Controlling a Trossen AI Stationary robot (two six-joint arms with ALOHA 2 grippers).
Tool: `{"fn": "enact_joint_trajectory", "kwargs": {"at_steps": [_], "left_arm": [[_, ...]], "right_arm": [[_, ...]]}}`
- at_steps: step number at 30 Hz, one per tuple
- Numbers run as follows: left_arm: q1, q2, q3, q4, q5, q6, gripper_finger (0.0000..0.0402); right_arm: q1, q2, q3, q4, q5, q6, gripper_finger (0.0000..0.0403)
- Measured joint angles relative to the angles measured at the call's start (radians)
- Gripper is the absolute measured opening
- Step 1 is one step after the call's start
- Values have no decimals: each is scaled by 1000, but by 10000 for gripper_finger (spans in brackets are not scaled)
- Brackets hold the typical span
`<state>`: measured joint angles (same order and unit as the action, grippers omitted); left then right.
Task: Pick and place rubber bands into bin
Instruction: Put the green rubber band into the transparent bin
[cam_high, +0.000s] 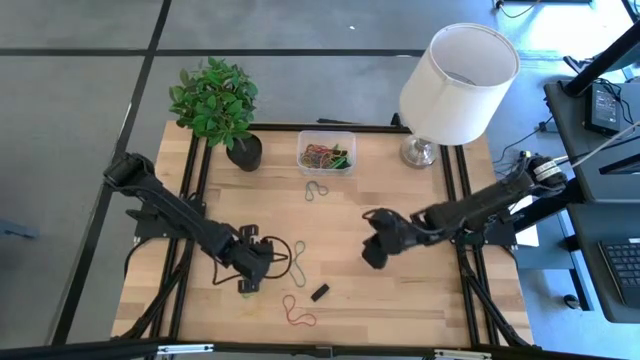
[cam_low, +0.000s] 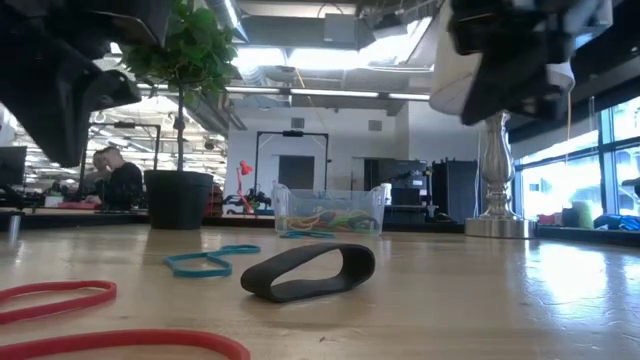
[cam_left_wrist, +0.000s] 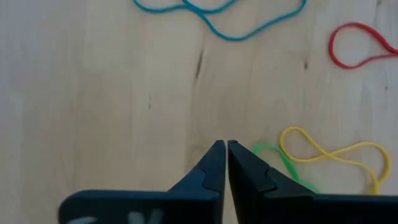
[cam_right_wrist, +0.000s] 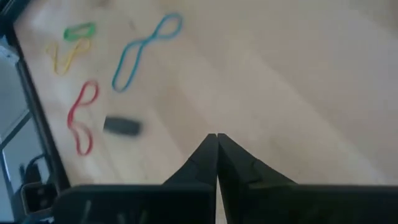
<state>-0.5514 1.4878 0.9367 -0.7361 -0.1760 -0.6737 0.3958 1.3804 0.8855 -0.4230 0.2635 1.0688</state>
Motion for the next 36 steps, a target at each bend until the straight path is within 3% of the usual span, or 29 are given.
{"fn": "enact_joint_trajectory", "kwargs": {"at_steps": [5, 10, 13, 19, 28, 32, 36], "left_arm": [[3, 3, 0, 3, -30, -109, 61], [3, 3, -12, 0, -132, -246, 115], [3, 4, -29, -3, -130, -332, 132], [-12, 5, -50, 2, 3, -462, 133], [-83, 103, -51, 65, 47, -726, 118], [-109, 185, -36, 155, 83, -789, 115], [-126, 275, 25, 111, 85, -838, 115]], "right_arm": [[109, 0, -11, -22, 44, 82, 9], [167, 0, -11, -32, 85, 77, 9], [187, 0, -11, -43, 85, 54, 9], [235, 0, -11, -102, 84, 40, 9], [279, 0, -11, -123, 83, -35, 9], [292, 0, -11, -123, 83, -71, 9], [299, 0, -11, -126, 83, -83, 10]]}}
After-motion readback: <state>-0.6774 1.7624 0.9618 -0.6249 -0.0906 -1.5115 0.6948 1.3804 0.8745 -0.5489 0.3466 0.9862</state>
